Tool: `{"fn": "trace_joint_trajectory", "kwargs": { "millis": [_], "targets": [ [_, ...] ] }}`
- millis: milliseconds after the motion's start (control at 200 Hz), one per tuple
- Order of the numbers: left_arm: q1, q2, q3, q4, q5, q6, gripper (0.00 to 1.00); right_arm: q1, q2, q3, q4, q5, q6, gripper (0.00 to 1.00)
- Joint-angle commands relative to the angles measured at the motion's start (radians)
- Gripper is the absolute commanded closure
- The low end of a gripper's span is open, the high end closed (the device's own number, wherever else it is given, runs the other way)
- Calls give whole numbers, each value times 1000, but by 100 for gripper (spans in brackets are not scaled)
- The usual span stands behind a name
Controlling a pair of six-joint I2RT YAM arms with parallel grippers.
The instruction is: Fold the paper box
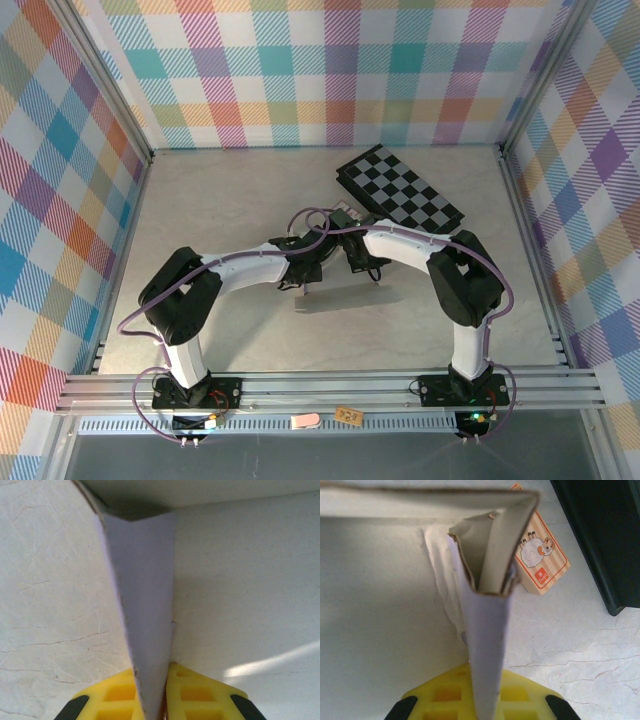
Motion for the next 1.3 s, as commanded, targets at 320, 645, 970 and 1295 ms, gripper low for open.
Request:
{"fn": "trace_joint_trajectory", "kwargs": {
  "millis": [320,645,970,1295],
  "targets": [
    [35,71,-71,-173,-94,-33,100,6,10,5,-76,41,37,100],
    [-8,169,-7,-292,-232,3,100,9,19,17,-86,35,42,100],
    [1,175,-16,-265,-175,-5,81,9,19,18,-82,33,30,100],
    [6,134,-22,-268,-199,3,100,11,9,14,-72,31,26,100]
  ]
}}
